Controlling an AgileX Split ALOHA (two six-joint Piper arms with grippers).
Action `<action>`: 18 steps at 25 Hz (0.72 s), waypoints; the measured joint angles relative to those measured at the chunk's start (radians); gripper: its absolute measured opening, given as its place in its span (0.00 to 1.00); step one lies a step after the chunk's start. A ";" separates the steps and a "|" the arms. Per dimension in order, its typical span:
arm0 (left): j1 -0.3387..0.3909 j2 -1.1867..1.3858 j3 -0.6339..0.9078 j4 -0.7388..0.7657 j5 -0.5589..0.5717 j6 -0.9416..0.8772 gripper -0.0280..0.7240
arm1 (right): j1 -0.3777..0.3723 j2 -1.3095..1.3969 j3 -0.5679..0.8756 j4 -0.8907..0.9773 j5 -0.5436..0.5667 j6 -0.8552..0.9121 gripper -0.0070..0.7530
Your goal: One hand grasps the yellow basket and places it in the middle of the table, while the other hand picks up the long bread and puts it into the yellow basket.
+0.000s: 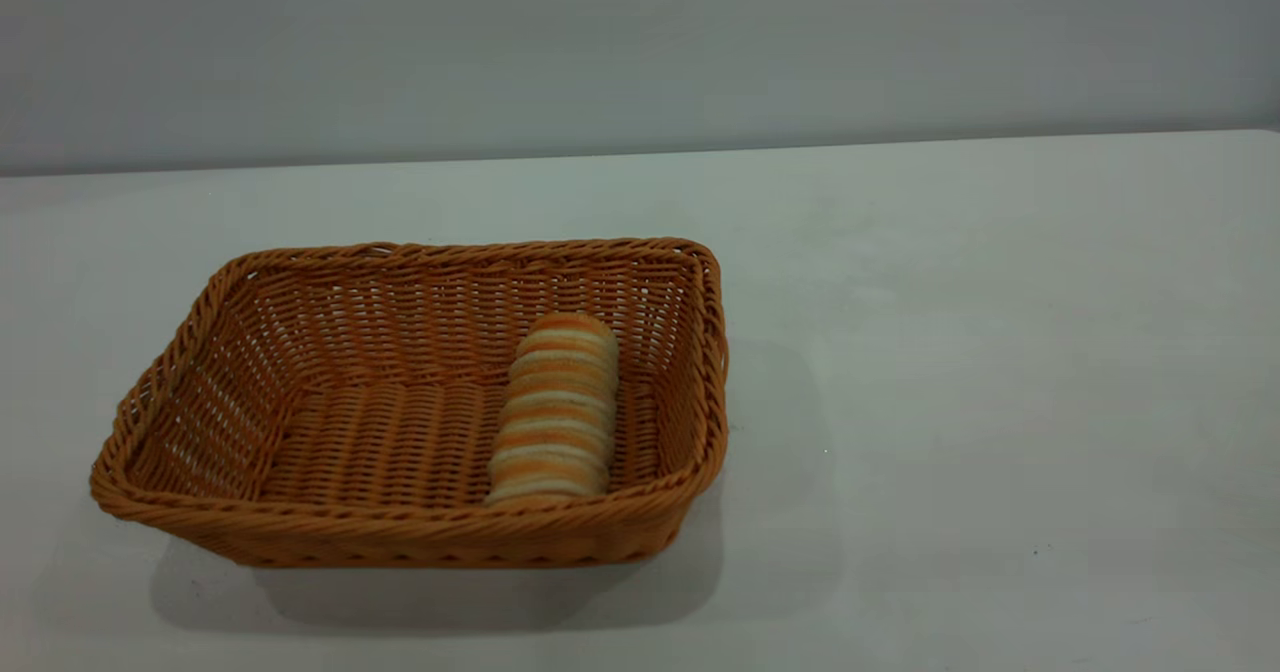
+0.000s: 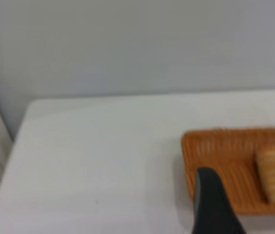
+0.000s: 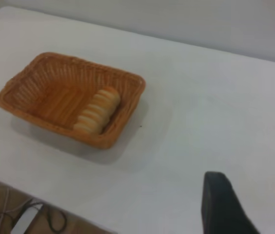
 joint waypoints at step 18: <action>-0.001 -0.022 0.418 -0.087 -0.024 0.105 0.61 | 0.000 -0.197 0.441 -0.057 -0.096 -0.167 0.46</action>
